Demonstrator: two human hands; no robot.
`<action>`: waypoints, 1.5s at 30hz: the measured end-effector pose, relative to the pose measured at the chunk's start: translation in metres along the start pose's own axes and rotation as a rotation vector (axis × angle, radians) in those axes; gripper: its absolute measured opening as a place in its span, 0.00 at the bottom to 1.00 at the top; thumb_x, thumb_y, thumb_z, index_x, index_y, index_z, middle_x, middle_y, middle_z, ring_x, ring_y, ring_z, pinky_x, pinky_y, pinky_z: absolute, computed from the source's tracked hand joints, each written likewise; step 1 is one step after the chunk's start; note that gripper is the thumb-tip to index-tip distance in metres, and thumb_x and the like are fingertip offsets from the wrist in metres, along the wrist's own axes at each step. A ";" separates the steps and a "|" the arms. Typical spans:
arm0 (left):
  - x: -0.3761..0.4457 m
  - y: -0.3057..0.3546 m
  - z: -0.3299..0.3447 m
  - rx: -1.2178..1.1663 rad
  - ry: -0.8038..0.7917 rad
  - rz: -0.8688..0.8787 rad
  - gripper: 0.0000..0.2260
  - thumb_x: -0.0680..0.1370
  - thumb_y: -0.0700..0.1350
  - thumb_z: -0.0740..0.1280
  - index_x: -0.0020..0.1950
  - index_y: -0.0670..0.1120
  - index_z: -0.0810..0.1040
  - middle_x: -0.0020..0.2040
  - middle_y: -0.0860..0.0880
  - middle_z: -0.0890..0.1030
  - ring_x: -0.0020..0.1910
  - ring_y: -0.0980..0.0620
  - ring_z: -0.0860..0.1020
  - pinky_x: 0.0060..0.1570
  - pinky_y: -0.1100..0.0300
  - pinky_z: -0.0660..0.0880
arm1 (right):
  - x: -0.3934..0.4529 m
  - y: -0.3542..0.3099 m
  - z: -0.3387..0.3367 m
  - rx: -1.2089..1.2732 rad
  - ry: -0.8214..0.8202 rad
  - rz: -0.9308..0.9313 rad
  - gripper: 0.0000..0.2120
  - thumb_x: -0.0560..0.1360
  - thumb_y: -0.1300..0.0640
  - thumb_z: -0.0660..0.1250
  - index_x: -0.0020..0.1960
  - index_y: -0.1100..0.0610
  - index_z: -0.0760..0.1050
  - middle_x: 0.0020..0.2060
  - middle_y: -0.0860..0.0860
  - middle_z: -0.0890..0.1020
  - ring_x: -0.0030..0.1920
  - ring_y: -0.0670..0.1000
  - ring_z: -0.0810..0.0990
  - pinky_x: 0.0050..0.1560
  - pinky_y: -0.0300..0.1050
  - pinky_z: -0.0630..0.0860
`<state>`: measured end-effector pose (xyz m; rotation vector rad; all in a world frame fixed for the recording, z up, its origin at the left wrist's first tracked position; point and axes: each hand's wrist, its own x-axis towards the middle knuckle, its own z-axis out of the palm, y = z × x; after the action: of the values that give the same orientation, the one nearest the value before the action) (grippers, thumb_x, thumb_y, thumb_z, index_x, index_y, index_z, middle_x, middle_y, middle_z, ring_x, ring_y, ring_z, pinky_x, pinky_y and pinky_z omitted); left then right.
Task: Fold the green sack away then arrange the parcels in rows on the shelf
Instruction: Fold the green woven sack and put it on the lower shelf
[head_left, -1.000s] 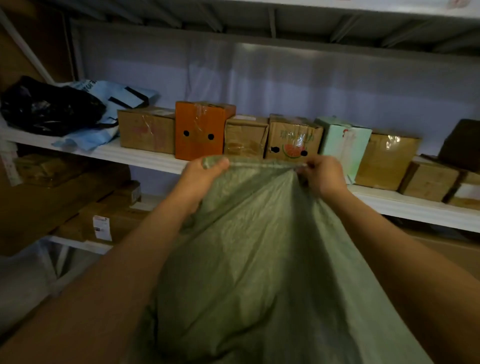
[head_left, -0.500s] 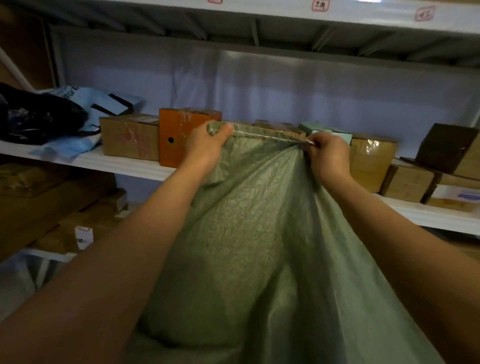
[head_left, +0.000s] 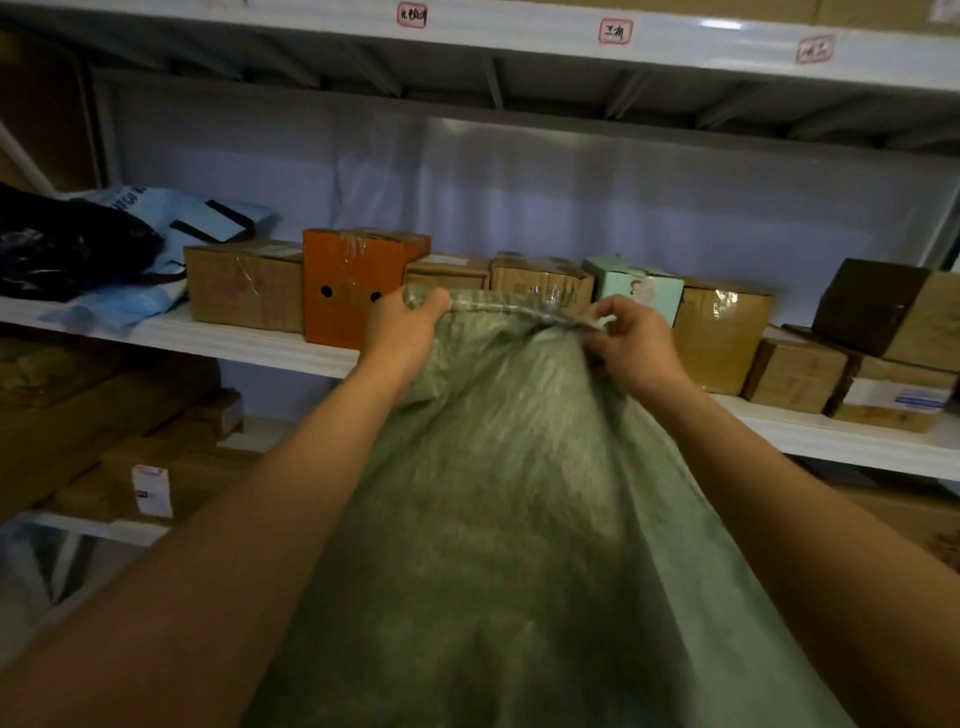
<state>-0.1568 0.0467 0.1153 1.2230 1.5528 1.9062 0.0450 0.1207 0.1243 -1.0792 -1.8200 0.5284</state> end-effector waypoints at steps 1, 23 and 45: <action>-0.002 -0.012 0.002 0.051 0.015 -0.032 0.08 0.79 0.45 0.63 0.40 0.49 0.77 0.44 0.48 0.81 0.48 0.45 0.79 0.50 0.54 0.74 | -0.008 0.007 0.003 0.049 -0.134 0.044 0.10 0.74 0.66 0.68 0.40 0.53 0.72 0.40 0.55 0.80 0.39 0.56 0.79 0.44 0.54 0.79; -0.060 -0.042 0.069 0.197 -0.451 -0.070 0.11 0.77 0.49 0.67 0.52 0.43 0.79 0.46 0.46 0.81 0.47 0.50 0.78 0.51 0.55 0.74 | -0.067 0.099 -0.035 -0.230 -0.581 0.272 0.06 0.71 0.56 0.73 0.46 0.57 0.81 0.35 0.48 0.79 0.35 0.46 0.76 0.34 0.34 0.71; -0.030 0.022 0.067 0.037 -0.064 0.113 0.19 0.73 0.48 0.72 0.60 0.41 0.76 0.54 0.47 0.81 0.54 0.48 0.79 0.56 0.53 0.76 | -0.002 0.009 -0.060 -0.024 0.070 -0.065 0.05 0.75 0.56 0.68 0.44 0.55 0.82 0.42 0.54 0.82 0.47 0.56 0.80 0.55 0.55 0.78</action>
<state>-0.0810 0.0560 0.1248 1.4014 1.5217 1.8953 0.1017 0.1182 0.1460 -1.0380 -1.7977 0.4259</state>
